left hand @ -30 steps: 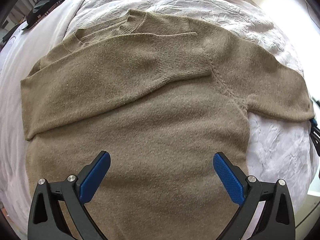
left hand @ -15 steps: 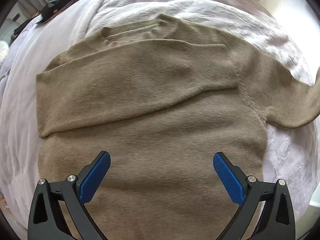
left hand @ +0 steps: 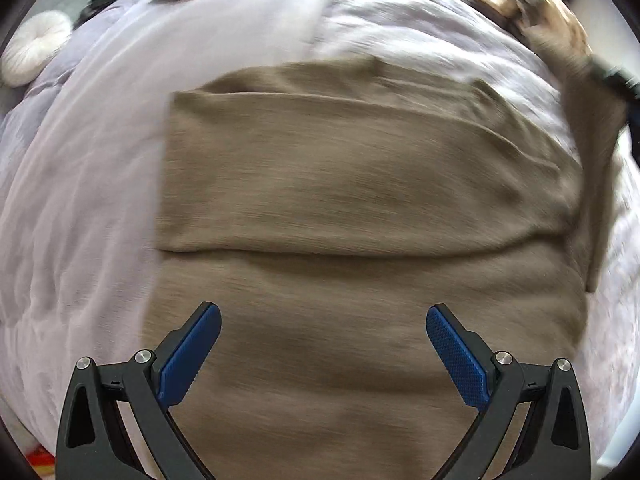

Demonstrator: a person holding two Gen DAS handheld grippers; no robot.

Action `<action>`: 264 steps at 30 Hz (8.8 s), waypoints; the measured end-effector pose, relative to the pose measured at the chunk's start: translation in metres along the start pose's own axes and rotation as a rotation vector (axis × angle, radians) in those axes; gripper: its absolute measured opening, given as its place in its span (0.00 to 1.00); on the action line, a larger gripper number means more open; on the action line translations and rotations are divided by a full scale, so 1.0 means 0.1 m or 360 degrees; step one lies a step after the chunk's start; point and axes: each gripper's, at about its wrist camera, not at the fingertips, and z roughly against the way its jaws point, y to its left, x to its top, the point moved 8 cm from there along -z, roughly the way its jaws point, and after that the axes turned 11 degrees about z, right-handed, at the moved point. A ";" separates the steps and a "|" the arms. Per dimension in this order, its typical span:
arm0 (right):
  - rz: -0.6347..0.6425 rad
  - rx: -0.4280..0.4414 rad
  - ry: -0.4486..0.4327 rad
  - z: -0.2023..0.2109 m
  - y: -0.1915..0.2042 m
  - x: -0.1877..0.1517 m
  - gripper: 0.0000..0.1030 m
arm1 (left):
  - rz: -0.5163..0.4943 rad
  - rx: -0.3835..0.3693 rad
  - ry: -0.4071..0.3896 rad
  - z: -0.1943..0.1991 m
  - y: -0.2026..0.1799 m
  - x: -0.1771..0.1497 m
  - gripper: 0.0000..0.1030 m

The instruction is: Fold small clothes

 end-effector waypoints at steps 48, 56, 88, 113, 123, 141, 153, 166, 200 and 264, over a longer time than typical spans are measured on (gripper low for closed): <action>-0.0637 -0.0294 0.0031 0.41 -1.05 -1.36 0.48 | 0.0329 -0.0578 -0.0008 -0.45 0.12 0.76 1.00; -0.0813 -0.0308 -0.0113 0.44 -1.27 -1.28 0.46 | 0.0377 -0.0573 -0.0030 -0.44 0.12 0.88 0.09; -0.0242 -0.0585 0.0076 1.19 -1.30 -1.15 0.47 | 0.0202 -0.0196 -0.0284 -0.01 0.65 0.57 0.75; -0.0003 -0.0978 0.0260 0.81 -1.52 -0.76 0.16 | 0.0004 -0.0086 -0.0270 -0.15 0.47 0.55 0.77; 0.0226 -0.0897 0.0429 0.37 -1.03 -0.99 0.16 | -0.0048 -0.0201 -0.0132 -0.39 0.24 0.48 0.36; -0.0083 -0.0930 0.0469 0.73 -1.06 -1.37 0.19 | -0.0022 -0.0038 0.0000 -0.08 0.69 -0.01 0.48; -0.0168 -0.0850 0.0518 0.95 -0.59 -1.66 0.54 | -0.0046 -0.0062 0.0140 0.24 0.67 -0.44 0.53; -0.0128 -0.0721 0.0506 0.93 -0.17 -1.76 0.80 | -0.0137 -0.0004 0.0105 0.55 0.68 -0.68 0.98; -0.0269 -0.0755 0.0680 0.96 0.22 -2.34 0.82 | -0.0195 -0.0032 0.0305 0.71 0.90 -1.32 0.98; -0.0808 0.0258 -0.0261 1.54 0.63 -1.94 0.09 | -0.0167 -0.1112 0.0289 1.50 0.81 -0.60 0.12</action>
